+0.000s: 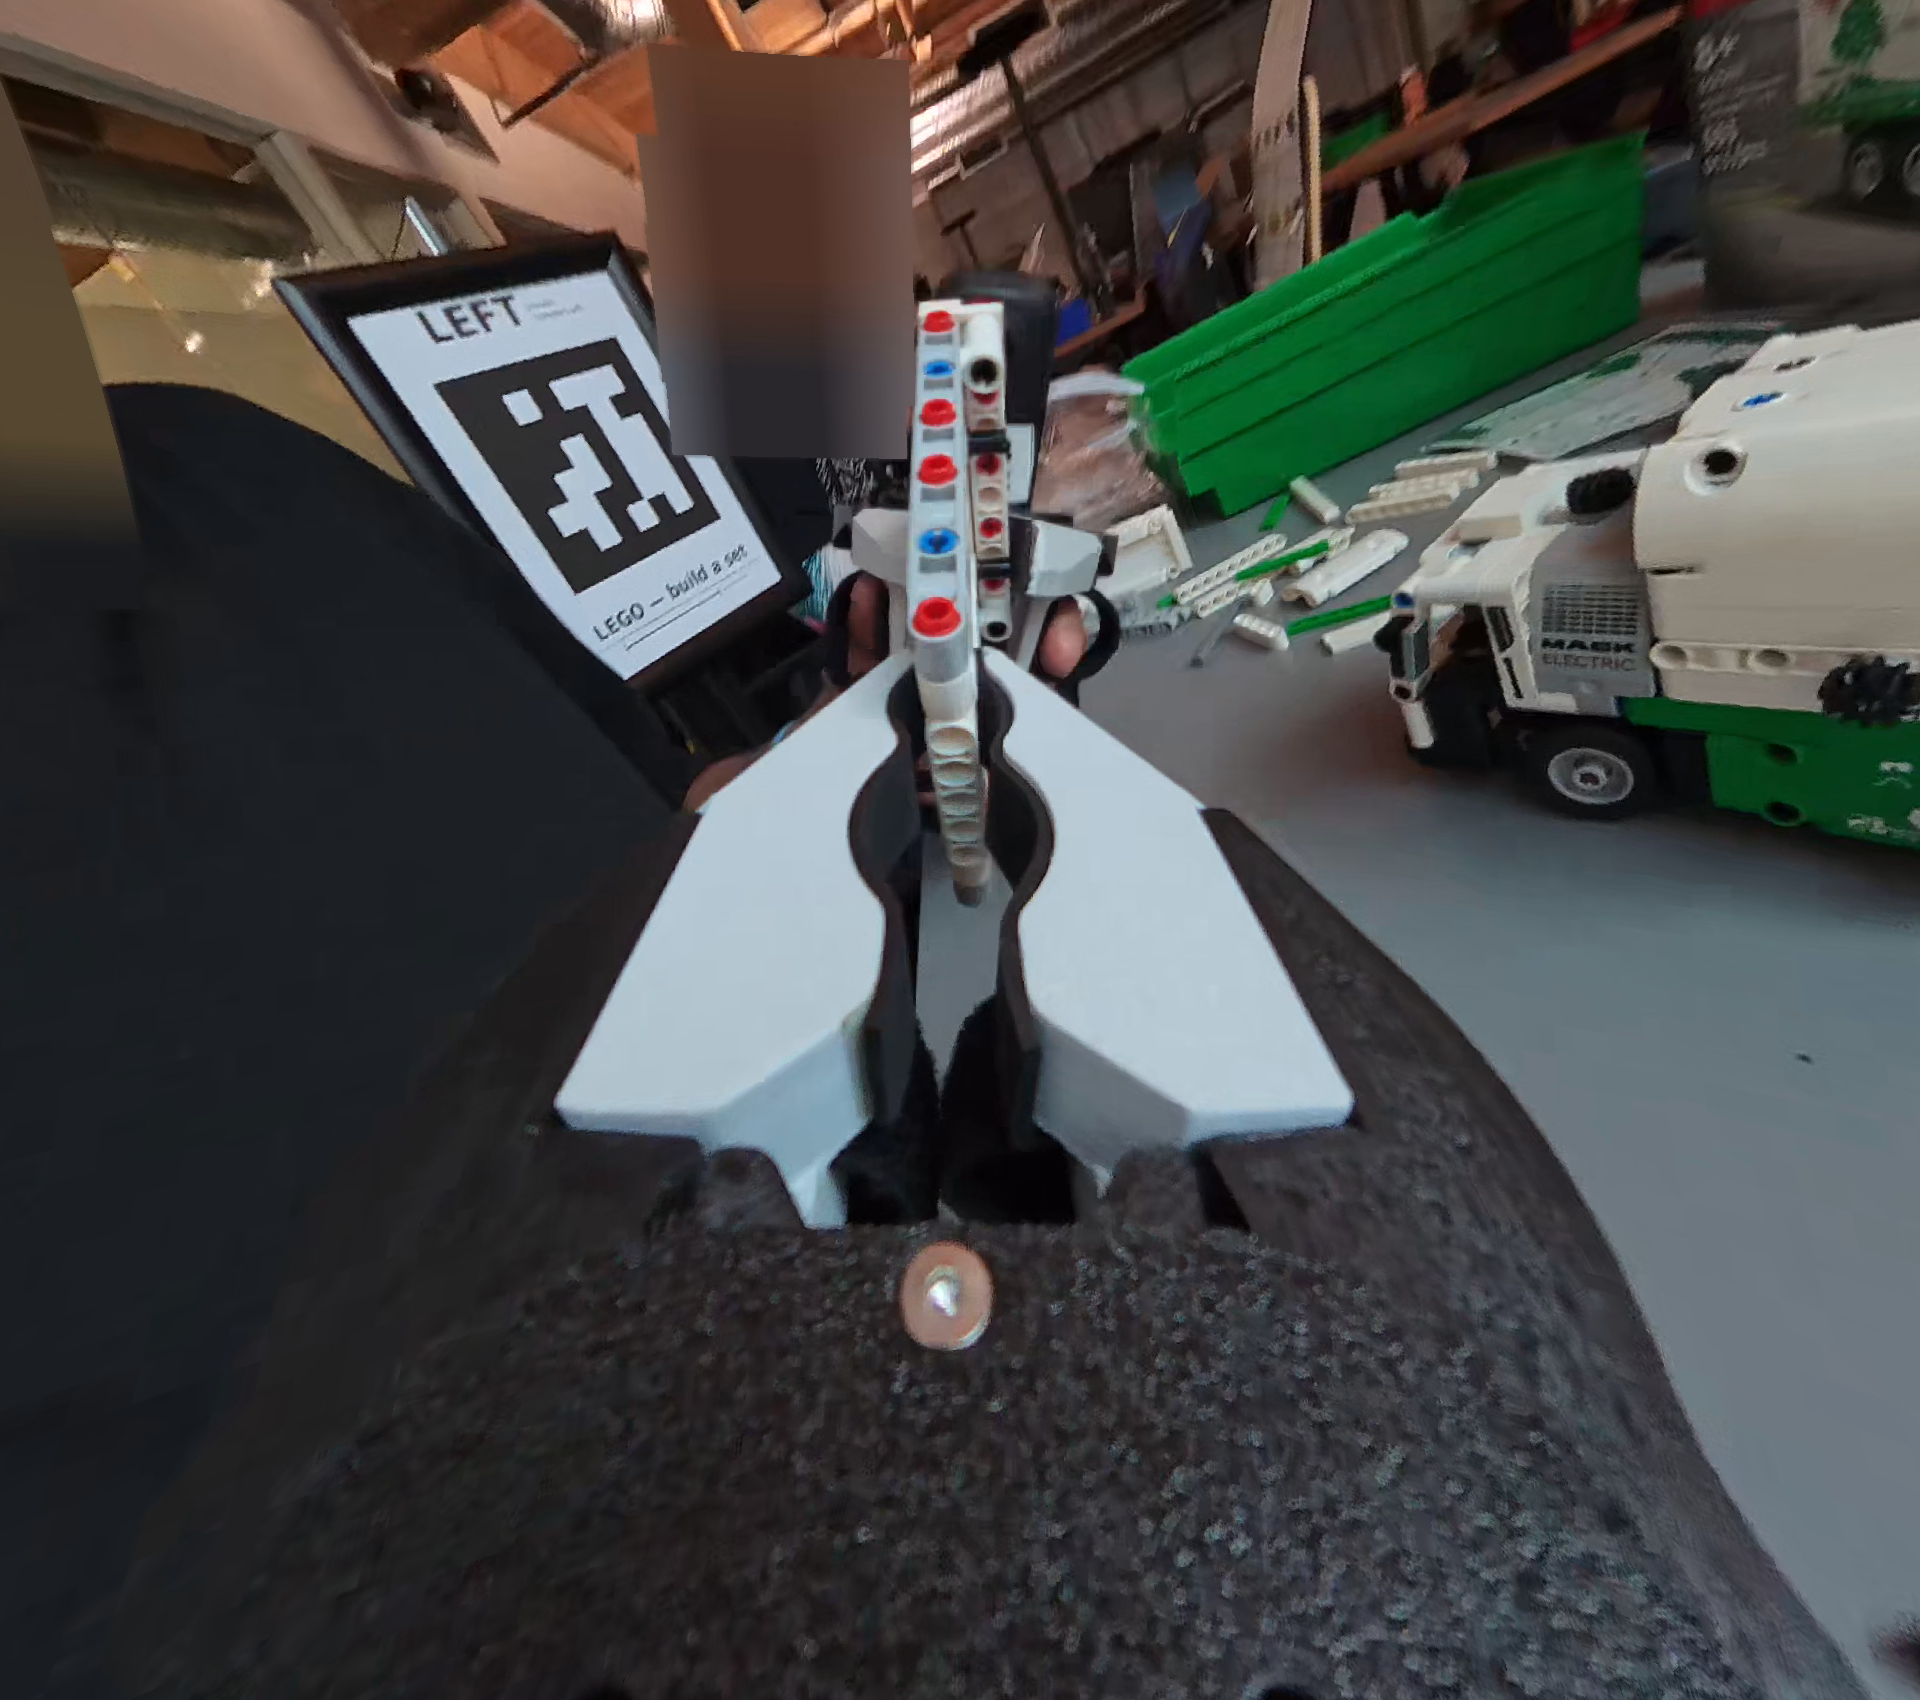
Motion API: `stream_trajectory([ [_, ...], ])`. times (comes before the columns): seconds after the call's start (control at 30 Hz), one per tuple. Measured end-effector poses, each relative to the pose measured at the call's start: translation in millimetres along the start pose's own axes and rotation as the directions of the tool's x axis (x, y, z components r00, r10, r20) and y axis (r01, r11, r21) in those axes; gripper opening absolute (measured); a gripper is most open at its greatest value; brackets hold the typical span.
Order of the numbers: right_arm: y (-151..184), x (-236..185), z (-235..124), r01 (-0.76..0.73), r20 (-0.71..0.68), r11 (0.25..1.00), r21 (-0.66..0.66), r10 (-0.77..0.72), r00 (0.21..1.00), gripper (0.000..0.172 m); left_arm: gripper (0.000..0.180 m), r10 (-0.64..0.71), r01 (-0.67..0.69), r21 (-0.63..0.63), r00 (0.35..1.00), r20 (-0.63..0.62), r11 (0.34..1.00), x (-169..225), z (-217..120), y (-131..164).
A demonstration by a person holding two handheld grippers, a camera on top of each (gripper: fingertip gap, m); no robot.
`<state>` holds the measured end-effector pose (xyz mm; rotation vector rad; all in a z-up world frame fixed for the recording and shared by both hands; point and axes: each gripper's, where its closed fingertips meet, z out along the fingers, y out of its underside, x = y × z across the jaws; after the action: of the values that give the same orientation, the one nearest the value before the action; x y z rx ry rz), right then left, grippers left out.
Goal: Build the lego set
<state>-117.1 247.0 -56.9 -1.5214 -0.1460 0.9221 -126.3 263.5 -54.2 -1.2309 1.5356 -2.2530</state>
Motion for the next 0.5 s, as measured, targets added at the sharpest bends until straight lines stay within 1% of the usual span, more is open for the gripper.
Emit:
stream_trajectory([
  [0.07, 5.9, 6.0, -5.5, -0.002, -0.014, 0.996, -0.084, 0.001, 1.0, 0.003, 0.03, 0.026, -0.023, -0.123, 0.999, 0.026, 0.992, -6.0, 0.5, 14.6],
  [0.1, 8.7, 7.8, -6.5, -0.011, -0.012, 0.993, -0.119, 0.01, 1.0, 0.003, 0.032, 0.036, -0.03, -0.149, 0.999, 0.033, 0.988, -7.5, 1.1, 17.2],
  [0.13, 10.8, 7.8, -6.8, -0.031, 0.001, 0.989, -0.144, 0.031, 1.0, 0.003, 0.032, 0.04, -0.034, -0.155, 0.999, 0.034, 0.987, -8.1, 2.0, 17.4],
  [0.2, 16.9, 9.7, -5.5, -0.056, 0.013, 0.981, -0.186, 0.06, 0.998, 0.003, 0.031, 0.039, -0.032, -0.128, 0.998, 0.049, 0.991, -11.3, 3.6, 12.7],
  [0.27, 24.4, 11.2, -2.6, -0.079, 0.025, 0.975, -0.209, 0.086, 0.996, 0.003, 0.029, 0.015, -0.01, -0.117, 0.999, 0.04, 0.993, -11.8, 5.5, 12.5],
  [0.37, 20.9, 8.4, 1.4, -0.115, 0.076, 0.984, -0.133, 0.126, 0.989, 0.002, 0.019, 0.002, 0.003, -0.125, 0.999, 0.042, 0.992, -14.0, 7.9, 19.3],
  [0.5, 20.8, 13.4, 2.3, -0.155, 0.073, 0.984, -0.082, 0.161, 0.984, 0.002, 0.019, -0.022, 0.025, -0.115, 0.999, 0.031, 0.993, -15.2, 8.4, 23.5],
])
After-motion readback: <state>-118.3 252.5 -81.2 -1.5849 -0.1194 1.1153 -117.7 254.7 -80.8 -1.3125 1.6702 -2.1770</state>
